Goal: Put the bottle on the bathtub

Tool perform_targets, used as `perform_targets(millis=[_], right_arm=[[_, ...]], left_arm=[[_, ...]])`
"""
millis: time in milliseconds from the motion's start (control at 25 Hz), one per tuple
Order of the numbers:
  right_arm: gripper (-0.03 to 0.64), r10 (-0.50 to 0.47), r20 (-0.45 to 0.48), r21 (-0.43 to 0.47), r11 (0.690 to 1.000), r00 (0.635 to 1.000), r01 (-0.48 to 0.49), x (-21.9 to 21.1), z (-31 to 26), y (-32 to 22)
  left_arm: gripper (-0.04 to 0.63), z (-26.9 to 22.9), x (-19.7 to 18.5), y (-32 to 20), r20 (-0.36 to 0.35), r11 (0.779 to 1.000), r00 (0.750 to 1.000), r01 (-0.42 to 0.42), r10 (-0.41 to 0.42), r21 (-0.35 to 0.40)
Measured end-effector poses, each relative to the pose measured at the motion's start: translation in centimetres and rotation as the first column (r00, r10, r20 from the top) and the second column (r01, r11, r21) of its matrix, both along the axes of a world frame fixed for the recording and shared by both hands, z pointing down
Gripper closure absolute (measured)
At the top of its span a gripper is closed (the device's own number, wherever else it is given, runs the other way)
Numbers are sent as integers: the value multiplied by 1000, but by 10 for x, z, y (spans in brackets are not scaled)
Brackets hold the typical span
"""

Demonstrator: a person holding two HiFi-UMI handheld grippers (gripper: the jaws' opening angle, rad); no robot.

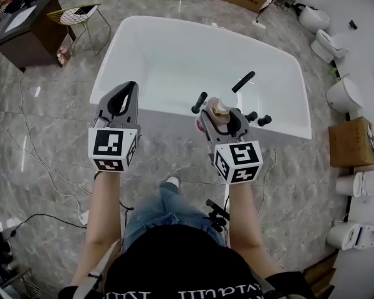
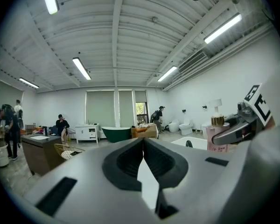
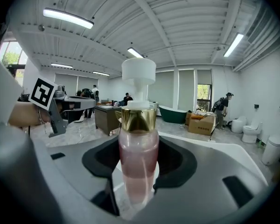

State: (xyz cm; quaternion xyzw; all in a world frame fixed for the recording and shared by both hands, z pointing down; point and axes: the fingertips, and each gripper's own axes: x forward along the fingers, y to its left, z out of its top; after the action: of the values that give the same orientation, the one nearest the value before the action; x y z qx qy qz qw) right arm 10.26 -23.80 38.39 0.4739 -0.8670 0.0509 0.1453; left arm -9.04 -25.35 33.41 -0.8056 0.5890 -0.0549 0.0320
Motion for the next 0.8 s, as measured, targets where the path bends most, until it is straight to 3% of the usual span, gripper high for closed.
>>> perform_targets(millis=[360, 800], right_arm=[[390, 43, -15, -155, 987, 999, -45, -15, 64, -36], [390, 81, -80, -276, 956, 993, -101, -47, 131, -92]], left_arm=[[583, 47, -8, -42, -34, 994, 999, -39, 35, -100], [583, 88, -24, -81, -66, 974, 993, -111, 100, -195]])
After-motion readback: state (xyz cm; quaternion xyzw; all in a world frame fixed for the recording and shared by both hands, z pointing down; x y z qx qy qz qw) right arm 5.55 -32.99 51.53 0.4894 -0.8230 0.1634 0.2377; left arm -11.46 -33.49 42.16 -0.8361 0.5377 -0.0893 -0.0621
